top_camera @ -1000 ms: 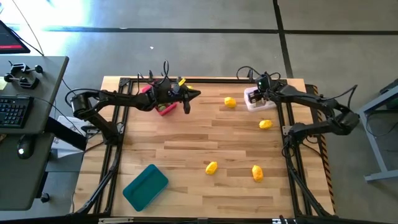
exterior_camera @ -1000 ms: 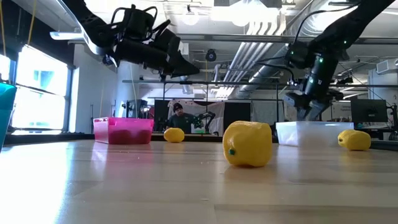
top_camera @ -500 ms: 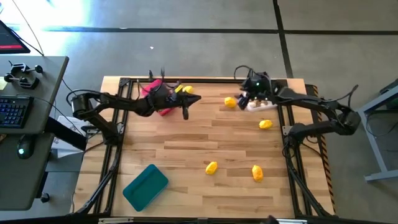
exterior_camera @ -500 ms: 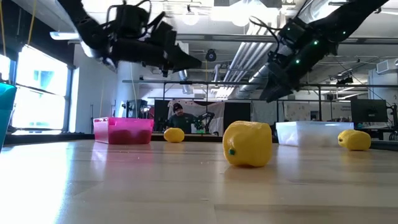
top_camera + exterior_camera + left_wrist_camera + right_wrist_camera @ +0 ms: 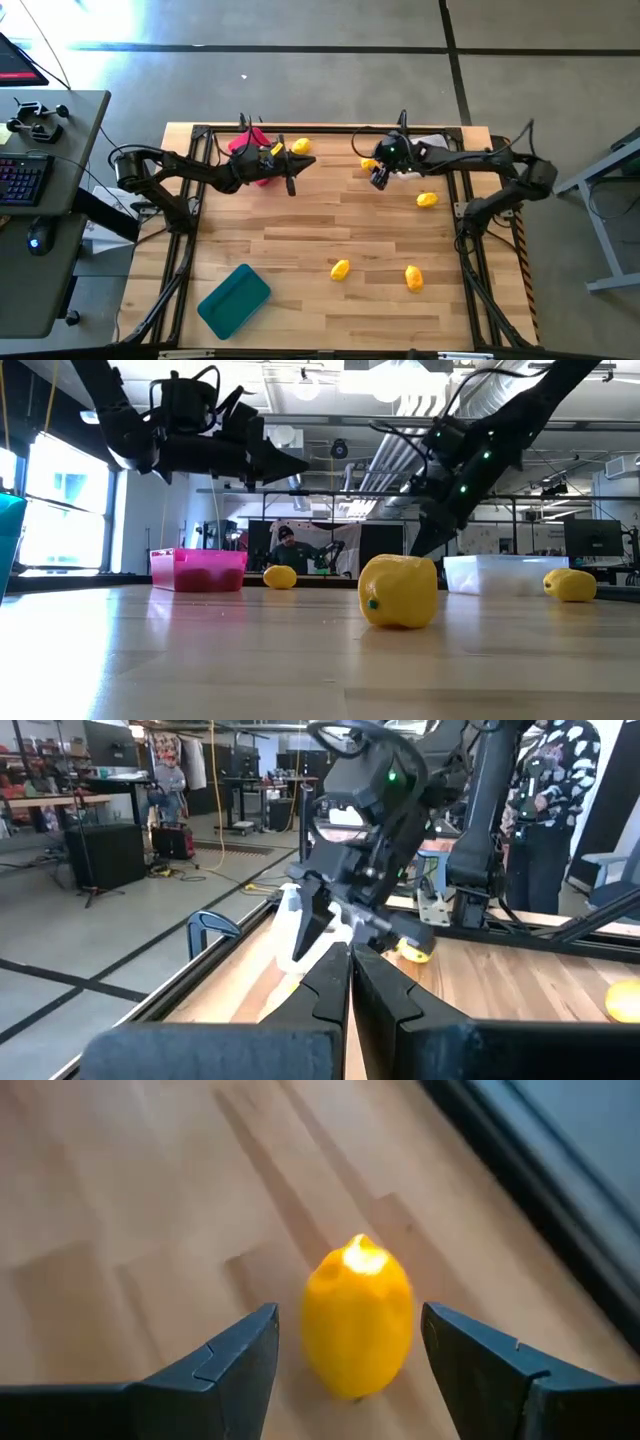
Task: Sort produce into baskets
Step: Put the yellow lemon in the blue bin
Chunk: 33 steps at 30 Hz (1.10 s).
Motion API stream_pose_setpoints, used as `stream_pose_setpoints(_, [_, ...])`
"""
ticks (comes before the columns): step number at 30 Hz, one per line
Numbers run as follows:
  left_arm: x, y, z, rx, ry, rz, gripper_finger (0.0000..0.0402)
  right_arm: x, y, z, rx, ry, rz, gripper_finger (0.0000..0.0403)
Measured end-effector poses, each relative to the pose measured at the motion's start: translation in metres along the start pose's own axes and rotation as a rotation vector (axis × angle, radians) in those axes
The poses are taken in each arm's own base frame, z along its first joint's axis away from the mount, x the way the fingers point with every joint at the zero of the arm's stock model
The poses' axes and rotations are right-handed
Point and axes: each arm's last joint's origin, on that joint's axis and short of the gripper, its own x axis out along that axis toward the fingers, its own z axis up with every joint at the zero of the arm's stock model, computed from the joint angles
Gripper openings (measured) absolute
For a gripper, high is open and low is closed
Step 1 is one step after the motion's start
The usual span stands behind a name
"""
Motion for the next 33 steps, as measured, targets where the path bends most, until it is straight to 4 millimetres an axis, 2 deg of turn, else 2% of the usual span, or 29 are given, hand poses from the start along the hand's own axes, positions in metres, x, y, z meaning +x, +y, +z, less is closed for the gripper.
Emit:
stream_pose_setpoints(3, [0.000,0.000,0.000,-0.005,0.000,-0.001,0.0001,0.009,0.001,-0.001,-0.063,-0.001,-0.018,0.0236])
stream_pose_setpoints(10, [0.000,0.000,-0.001,-0.019,0.007,-0.002,0.0001,0.026,0.000,-0.008,-0.081,0.050,-0.082,0.0236])
stream_pose_setpoints(19, [0.000,0.000,-0.001,-0.020,0.010,-0.003,0.0000,0.048,0.003,-0.018,-0.115,0.103,-0.059,0.0232])
stream_pose_setpoints(25, [0.000,0.000,-0.002,-0.028,0.026,-0.002,0.0000,0.047,0.004,-0.015,-0.100,0.073,-0.037,0.0175])
stream_pose_setpoints(28, [0.000,0.000,-0.003,-0.033,0.033,-0.002,0.0000,0.043,0.006,-0.009,-0.051,0.031,0.072,0.0142])
stream_pose_setpoints(33, [0.000,-0.004,-0.004,-0.017,0.041,-0.015,0.0000,0.027,0.017,0.014,-0.024,-0.171,0.239,0.0133])
